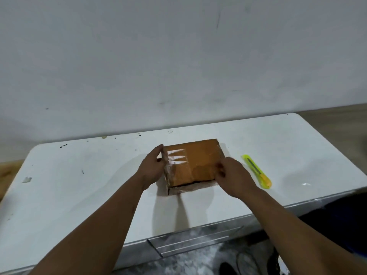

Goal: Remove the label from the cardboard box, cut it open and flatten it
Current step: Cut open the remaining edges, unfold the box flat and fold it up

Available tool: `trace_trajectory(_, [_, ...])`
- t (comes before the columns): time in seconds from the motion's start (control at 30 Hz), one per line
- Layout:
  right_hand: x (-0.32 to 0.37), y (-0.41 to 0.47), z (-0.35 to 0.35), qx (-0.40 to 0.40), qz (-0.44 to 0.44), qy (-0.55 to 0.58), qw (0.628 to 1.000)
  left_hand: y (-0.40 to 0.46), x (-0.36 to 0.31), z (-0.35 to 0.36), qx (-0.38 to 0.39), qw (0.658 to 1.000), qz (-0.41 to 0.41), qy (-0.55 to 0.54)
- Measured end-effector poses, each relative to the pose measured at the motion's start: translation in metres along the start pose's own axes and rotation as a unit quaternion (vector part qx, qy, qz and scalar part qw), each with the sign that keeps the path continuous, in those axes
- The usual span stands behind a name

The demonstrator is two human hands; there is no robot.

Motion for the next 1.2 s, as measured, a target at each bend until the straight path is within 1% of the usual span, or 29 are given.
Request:
trace_trajectory(0.07, [0.0,0.002,0.003,0.014,-0.018,-0.046,0.999,-0.003,0.002,0.003,0.028,1.0,-0.001,-0.008])
trace_trajectory(0.17, [0.0,0.009,0.003,0.021,-0.003,-0.068,0.997,-0.006,0.011,0.007,0.093,0.995,-0.022,-0.018])
trace_trajectory(0.3, [0.0,0.019,0.008,0.071,0.022,-0.113,0.991,-0.005,0.018,0.003,0.12,0.99,-0.042,-0.056])
trace_trajectory(0.37, [-0.001,0.023,0.01,0.091,0.027,-0.135,0.986,-0.006,0.019,0.002,0.148,0.986,-0.043,-0.062])
trace_trajectory(0.43, [-0.001,0.026,0.012,0.114,0.012,-0.16,0.98,-0.008,0.019,0.001,0.165,0.984,-0.045,-0.057])
trace_trajectory(0.53, [-0.002,0.026,0.016,0.169,-0.012,-0.183,0.968,-0.01,0.019,0.001,0.167,0.984,-0.054,-0.038])
trace_trajectory(0.57, [-0.001,0.025,0.016,0.175,-0.02,-0.195,0.965,-0.011,0.02,0.002,0.175,0.983,-0.056,-0.028])
trace_trajectory(0.67, [0.001,0.025,0.012,0.124,-0.056,-0.251,0.958,-0.016,0.017,0.006,0.206,0.976,-0.075,0.002])
trace_trajectory(0.73, [0.0,0.025,0.013,0.101,-0.087,-0.26,0.956,-0.018,0.015,0.008,0.212,0.973,-0.088,0.009])
trace_trajectory(0.83, [0.0,0.025,0.009,0.075,-0.13,-0.236,0.96,-0.019,0.015,0.009,0.199,0.975,-0.098,0.012])
trace_trajectory(1.0, [-0.005,0.028,0.001,0.017,-0.166,-0.19,0.967,-0.023,0.011,0.011,0.182,0.979,-0.095,0.012])
trace_trajectory(1.1, [-0.002,0.027,-0.004,-0.017,-0.18,-0.165,0.97,-0.028,0.0,0.014,0.152,0.986,-0.07,0.01])
trace_trajectory(1.2, [0.004,0.027,-0.006,-0.034,-0.19,-0.154,0.969,-0.027,-0.001,0.014,0.085,0.996,-0.032,0.011])
Point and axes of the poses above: each hand's wrist, its own y-axis towards the middle knuckle, its own z-axis out of the palm, x = y × z, the point moved 6 cm from there along y, towards the middle knuckle, and after that the axes turned 6 degrees about -z, right-handed, at the moved point
